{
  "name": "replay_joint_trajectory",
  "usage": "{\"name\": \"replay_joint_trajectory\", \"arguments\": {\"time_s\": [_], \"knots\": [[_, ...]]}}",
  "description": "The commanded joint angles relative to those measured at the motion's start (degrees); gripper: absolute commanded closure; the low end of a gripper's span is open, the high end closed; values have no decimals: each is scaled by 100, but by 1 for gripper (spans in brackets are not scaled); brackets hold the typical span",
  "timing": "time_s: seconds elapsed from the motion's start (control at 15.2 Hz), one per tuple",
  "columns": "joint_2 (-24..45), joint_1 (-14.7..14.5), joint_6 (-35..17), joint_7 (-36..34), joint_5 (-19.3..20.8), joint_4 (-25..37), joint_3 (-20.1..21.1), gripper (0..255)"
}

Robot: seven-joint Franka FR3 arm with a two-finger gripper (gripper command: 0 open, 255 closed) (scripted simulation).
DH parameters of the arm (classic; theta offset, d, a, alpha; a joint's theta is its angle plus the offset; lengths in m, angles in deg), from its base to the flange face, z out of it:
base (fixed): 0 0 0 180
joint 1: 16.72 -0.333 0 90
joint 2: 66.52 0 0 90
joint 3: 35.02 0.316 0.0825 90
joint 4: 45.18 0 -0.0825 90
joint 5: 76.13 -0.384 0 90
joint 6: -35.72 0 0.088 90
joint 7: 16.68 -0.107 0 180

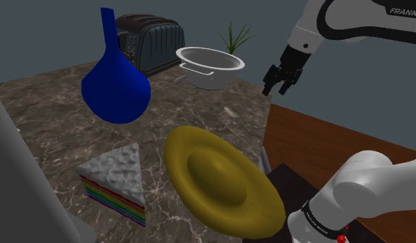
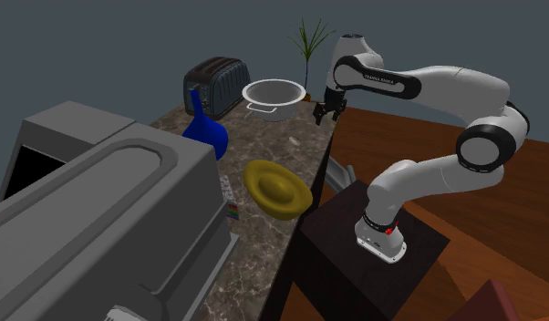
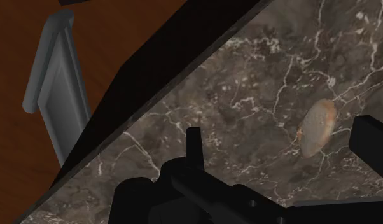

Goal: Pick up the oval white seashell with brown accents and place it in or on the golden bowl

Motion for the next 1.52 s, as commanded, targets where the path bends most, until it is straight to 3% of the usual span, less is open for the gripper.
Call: {"name": "replay_joint_trajectory", "arguments": {"time_s": [0.0, 0.73, 1.19, 1.45], "knots": [[0, 0, 0, 0, 0, 0, 0, 0], [1825, -341, -1361, -504, -303, 325, 675, 0], [1976, -353, -1924, -501, -325, -86, 715, 0], [1991, -354, -1971, -501, -326, -117, 718, 0]]}}
